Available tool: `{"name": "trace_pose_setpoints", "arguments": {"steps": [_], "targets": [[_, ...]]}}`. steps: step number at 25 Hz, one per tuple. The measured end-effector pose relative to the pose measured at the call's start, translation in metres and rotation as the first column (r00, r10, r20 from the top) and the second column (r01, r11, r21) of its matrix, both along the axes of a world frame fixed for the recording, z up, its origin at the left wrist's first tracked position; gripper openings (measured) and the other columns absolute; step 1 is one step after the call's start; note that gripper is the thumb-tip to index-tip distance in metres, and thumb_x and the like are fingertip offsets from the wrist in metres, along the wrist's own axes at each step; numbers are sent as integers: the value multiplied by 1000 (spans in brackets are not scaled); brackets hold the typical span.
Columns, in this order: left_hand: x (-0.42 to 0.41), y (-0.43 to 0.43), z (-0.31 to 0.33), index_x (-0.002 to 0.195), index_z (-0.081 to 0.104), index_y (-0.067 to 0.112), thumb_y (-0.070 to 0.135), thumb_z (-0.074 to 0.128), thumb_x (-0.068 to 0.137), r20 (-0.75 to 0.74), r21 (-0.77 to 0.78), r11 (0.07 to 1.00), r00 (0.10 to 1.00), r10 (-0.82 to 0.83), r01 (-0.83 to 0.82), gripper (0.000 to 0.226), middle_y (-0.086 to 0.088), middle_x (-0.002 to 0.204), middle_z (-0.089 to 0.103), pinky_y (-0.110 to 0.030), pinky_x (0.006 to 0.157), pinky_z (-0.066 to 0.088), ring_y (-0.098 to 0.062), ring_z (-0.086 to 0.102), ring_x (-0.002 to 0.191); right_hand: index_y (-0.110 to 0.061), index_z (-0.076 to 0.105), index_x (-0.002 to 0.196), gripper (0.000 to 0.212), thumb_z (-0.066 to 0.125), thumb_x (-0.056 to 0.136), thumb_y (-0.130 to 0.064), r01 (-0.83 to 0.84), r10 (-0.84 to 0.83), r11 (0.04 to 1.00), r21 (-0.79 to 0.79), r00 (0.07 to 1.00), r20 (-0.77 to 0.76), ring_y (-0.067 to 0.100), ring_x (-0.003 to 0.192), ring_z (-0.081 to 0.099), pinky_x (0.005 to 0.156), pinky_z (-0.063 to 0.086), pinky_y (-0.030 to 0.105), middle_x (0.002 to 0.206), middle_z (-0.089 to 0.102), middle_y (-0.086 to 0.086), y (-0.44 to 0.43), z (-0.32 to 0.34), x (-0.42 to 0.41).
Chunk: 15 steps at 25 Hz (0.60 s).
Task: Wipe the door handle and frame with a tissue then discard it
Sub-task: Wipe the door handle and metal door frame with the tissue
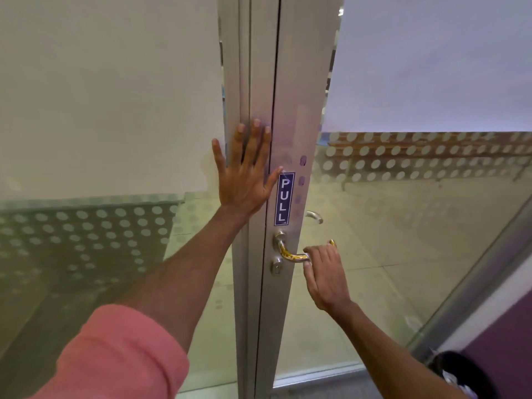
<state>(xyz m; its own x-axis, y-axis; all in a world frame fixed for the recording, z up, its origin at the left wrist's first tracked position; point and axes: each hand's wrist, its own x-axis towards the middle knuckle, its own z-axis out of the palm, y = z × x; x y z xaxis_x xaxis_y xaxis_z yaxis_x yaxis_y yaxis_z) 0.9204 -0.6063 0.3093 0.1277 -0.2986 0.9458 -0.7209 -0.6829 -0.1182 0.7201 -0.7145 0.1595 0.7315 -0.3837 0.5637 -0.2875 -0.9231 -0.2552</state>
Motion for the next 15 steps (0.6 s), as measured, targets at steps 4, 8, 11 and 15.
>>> {"name": "trace_pose_setpoints", "arguments": {"steps": [4, 8, 11, 15], "targets": [[0, -1, -2, 157, 8, 18, 67, 23, 98, 16, -1, 1000, 1000, -7, 7, 79, -3, 162, 14, -59, 115, -11, -28, 12, 148, -11, 52, 120, 45, 35, 94, -43, 165, -166, 986, -25, 985, -48, 25, 104, 48, 105, 38, 44, 107, 58, 8, 54, -9, 34], [1, -1, -1, 156, 19, 17, 67, 24, 98, 33, -10, 1000, 999, 0, 1, 77, -4, 159, 20, -61, 113, -2, -28, 16, 146, -5, 42, 137, 58, 34, 95, -45, 135, -150, 980, -148, 984, -92, 31, 118, 50, 114, 32, 45, 125, 55, 14, 47, -19, 27], [1, -2, -2, 157, 16, 17, 67, 24, 98, 32, -14, 1000, 999, 3, -3, 77, -4, 160, 20, -61, 113, -1, -28, 16, 146, -4, 40, 138, 61, 34, 95, -48, 185, -208, 963, -195, 973, -102, 33, 121, 47, 113, 33, 46, 128, 52, 16, 41, -22, 22], [0, -2, -2, 157, 15, 17, 67, 24, 98, 27, -13, 1000, 1000, -2, 3, 77, -4, 159, 23, -61, 114, -3, -28, 16, 146, -2, 36, 142, 68, 42, 93, -49, 270, -279, 959, -87, 953, -121, 33, 123, 47, 113, 33, 46, 131, 50, 17, 75, -22, 58]]}}
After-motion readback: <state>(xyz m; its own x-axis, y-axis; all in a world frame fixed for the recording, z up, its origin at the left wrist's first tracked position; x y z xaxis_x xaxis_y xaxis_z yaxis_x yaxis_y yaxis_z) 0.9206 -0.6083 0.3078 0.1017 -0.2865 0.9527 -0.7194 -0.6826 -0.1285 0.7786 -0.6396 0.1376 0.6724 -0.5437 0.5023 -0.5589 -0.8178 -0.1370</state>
